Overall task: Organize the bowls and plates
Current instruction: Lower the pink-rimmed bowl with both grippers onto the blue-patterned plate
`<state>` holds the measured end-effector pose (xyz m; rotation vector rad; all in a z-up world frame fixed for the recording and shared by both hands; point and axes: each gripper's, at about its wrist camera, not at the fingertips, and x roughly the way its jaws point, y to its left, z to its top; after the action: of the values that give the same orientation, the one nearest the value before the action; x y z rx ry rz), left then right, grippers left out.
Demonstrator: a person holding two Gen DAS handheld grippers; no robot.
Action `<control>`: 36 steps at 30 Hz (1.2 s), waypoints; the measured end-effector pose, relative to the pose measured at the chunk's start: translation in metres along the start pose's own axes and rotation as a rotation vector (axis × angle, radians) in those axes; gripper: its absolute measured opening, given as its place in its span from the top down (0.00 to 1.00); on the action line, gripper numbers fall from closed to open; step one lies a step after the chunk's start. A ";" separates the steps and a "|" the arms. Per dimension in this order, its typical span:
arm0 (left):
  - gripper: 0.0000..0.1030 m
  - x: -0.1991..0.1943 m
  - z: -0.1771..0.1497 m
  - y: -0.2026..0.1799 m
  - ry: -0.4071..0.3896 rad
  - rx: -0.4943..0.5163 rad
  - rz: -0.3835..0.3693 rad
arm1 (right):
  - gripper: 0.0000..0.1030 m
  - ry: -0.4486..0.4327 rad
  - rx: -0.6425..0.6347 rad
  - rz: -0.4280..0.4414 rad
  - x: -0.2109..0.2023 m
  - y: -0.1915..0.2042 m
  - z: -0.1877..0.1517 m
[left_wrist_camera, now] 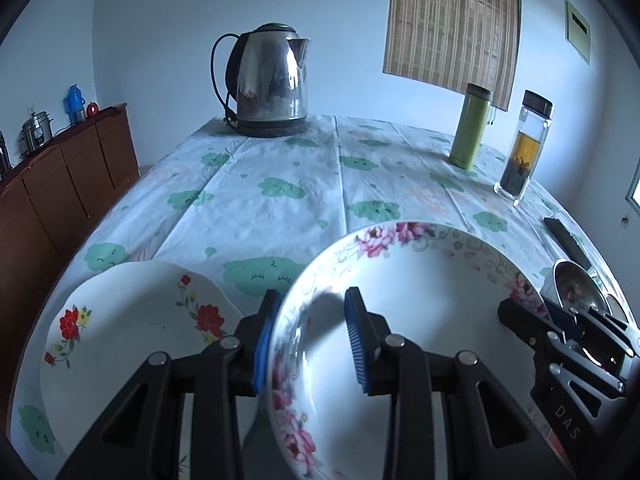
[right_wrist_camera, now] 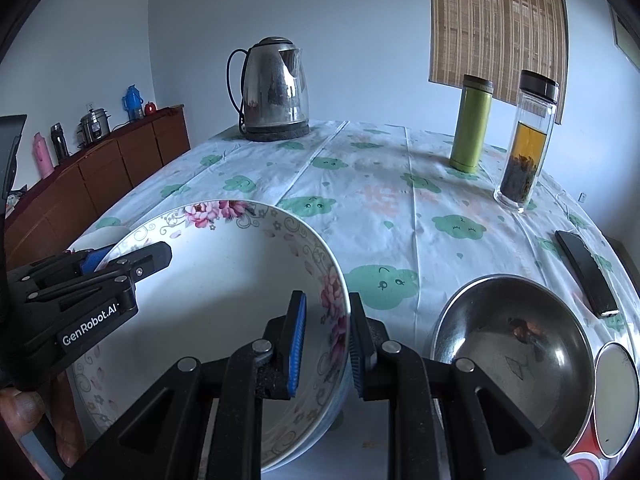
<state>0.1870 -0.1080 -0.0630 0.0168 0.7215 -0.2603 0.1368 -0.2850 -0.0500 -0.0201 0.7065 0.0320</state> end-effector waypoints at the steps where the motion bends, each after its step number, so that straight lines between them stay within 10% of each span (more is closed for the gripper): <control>1: 0.70 0.001 -0.001 -0.001 0.001 0.004 0.001 | 0.79 0.001 0.000 -0.001 0.001 0.000 0.000; 36: 0.70 0.014 -0.007 -0.006 0.043 0.045 0.017 | 0.79 0.038 -0.053 -0.068 0.013 0.005 -0.006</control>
<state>0.1906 -0.1166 -0.0769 0.0712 0.7578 -0.2604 0.1423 -0.2804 -0.0628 -0.0961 0.7429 -0.0150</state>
